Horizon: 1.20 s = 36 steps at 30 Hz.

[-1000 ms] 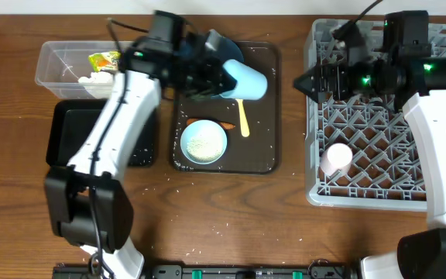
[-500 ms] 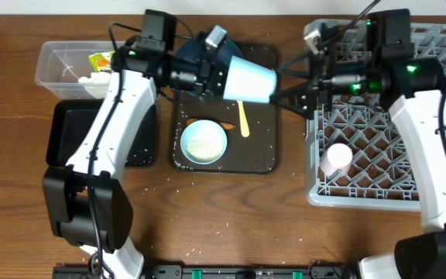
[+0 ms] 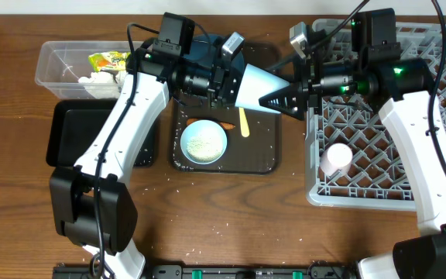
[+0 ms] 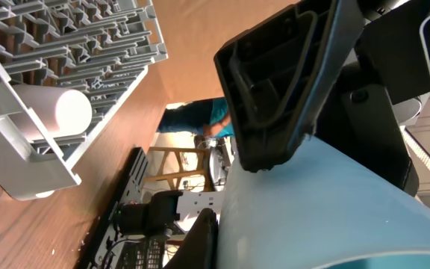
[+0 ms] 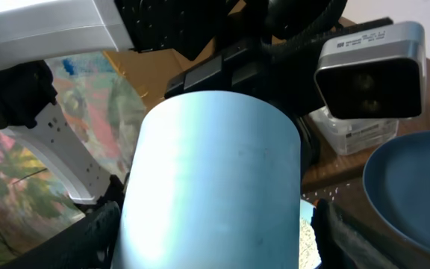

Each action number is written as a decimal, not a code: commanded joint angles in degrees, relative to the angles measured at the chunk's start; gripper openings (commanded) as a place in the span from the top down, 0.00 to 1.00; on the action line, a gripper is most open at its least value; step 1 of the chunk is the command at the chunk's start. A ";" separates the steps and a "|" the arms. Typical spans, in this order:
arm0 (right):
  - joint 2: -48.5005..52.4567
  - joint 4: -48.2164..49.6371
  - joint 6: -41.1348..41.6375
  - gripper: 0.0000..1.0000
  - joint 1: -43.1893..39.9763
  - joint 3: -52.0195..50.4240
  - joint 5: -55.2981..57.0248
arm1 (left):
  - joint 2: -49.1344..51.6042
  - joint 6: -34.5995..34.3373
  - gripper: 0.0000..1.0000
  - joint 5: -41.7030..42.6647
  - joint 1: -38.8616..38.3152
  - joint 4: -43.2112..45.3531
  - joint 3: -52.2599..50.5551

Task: Sort waste into correct bins and load items into the dishwasher rack
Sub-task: 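Pass the blue cup from the left gripper to the right gripper, then place the blue cup in the dish rack with the right gripper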

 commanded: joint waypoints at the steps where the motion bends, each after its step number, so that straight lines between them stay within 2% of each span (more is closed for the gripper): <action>1: -0.26 -0.70 -0.48 0.20 0.35 -0.42 -0.20 | -0.85 1.11 0.94 1.90 0.11 -0.07 0.48; 8: -0.26 -1.86 -0.48 0.18 0.59 -0.42 1.92 | -0.85 1.14 0.93 1.90 0.22 -0.02 0.48; 10: -0.26 -1.88 -0.48 0.24 0.59 -0.42 1.92 | -0.85 1.14 0.94 1.90 0.22 0.20 0.48; 13: -0.26 -1.90 -0.48 0.43 0.59 -0.42 1.99 | -0.85 1.14 0.93 1.90 0.22 0.59 0.48; 16: -0.26 -2.05 -0.42 0.50 0.52 -0.42 3.13 | -0.85 1.14 0.89 1.90 0.22 0.61 0.48; 20: -0.39 -2.05 1.20 0.51 -0.90 -0.42 3.43 | -0.85 1.14 0.83 1.77 0.33 1.07 0.48; 21: -0.48 -2.10 1.68 0.51 -1.70 -0.42 3.41 | -0.85 1.14 0.77 1.75 0.37 1.31 0.48; 23: -0.85 -2.10 3.04 0.52 -3.65 -0.42 3.43 | -0.85 1.16 0.75 1.75 0.48 2.03 0.48; 29: -2.99 -3.87 7.21 0.52 -12.31 -0.42 5.86 | -0.85 1.16 0.68 -0.42 0.66 3.61 0.48; 33: -4.70 -7.15 13.16 0.51 -17.97 -0.42 14.86 | -0.85 1.16 0.66 -7.43 0.63 3.61 0.48; 36: -6.05 -11.37 20.65 0.49 -21.51 -0.42 26.05 | -0.85 1.16 0.65 -16.59 0.63 3.48 0.48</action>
